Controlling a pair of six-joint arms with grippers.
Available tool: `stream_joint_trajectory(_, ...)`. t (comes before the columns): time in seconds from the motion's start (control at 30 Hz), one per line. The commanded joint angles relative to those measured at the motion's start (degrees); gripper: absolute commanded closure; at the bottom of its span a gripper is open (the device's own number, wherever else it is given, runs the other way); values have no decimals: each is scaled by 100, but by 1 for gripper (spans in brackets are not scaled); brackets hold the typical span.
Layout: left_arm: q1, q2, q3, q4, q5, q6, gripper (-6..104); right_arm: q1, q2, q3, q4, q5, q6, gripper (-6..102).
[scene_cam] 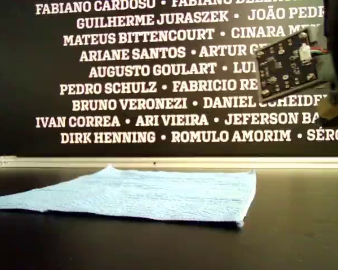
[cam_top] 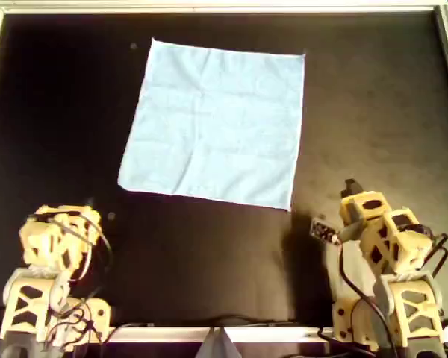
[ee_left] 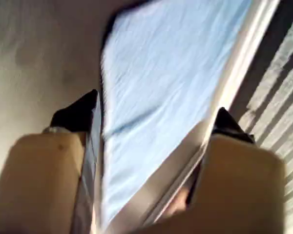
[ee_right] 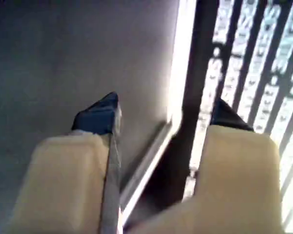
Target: Fold a cloth
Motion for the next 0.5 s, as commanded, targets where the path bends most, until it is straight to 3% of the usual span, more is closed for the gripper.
stream_joint_trajectory(0.0,-562,-475,-202,-35,26,26,15,79,105,9,-167,-431,-44,21)
stream_joint_trajectory(0.1,-773,-1406,-536,-123,-35,26,15,88,-431,-185,-167,-677,-53,21)
stream_joint_trajectory(0.37,-747,-4834,-3129,-123,9,-44,14,88,-4289,-2303,-167,-888,18,21)
stream_joint_trajectory(0.47,-809,-5643,-3568,-132,18,-62,14,88,-5774,-2979,-167,-1301,53,20)
